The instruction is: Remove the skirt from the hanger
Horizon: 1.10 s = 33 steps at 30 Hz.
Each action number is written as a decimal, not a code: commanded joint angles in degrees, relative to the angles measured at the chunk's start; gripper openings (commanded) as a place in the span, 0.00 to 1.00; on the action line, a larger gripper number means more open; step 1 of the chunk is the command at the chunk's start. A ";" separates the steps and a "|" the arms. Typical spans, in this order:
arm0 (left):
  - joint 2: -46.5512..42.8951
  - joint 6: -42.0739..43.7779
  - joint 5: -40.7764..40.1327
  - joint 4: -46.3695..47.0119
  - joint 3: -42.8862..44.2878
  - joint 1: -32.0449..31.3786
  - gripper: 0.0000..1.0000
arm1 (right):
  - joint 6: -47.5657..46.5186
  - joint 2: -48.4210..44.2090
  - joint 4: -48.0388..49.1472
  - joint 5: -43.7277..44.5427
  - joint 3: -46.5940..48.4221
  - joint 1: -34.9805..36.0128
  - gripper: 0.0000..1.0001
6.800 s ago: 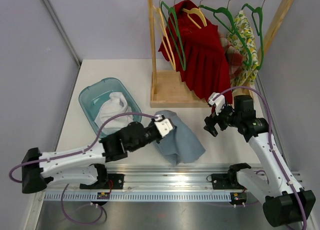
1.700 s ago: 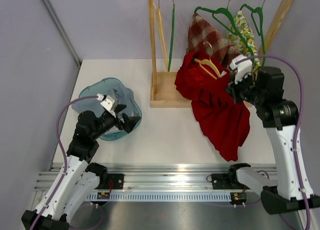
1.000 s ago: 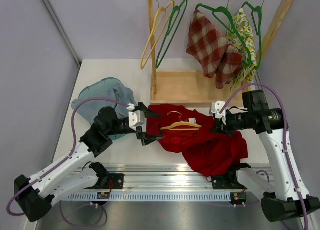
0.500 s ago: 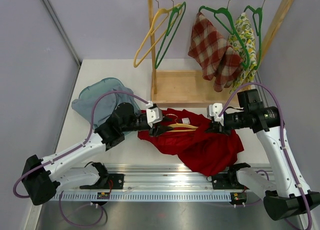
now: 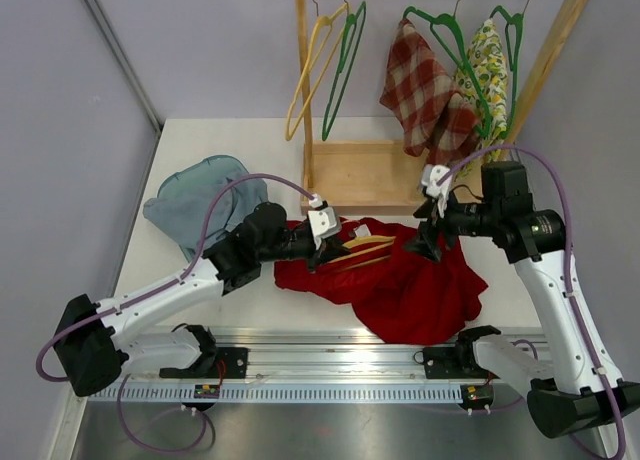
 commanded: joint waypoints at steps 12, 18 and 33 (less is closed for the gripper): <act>2.06 -17.66 -21.74 4.93 9.19 -2.14 0.00 | 37.32 9.49 10.68 13.51 11.41 0.93 0.85; 3.47 -18.89 -22.79 4.41 10.86 -3.46 0.00 | 35.66 12.48 10.78 24.04 12.63 5.58 0.78; 2.94 -12.13 -21.04 5.37 9.63 -4.16 0.00 | 31.36 17.40 9.20 23.92 20.89 7.96 0.00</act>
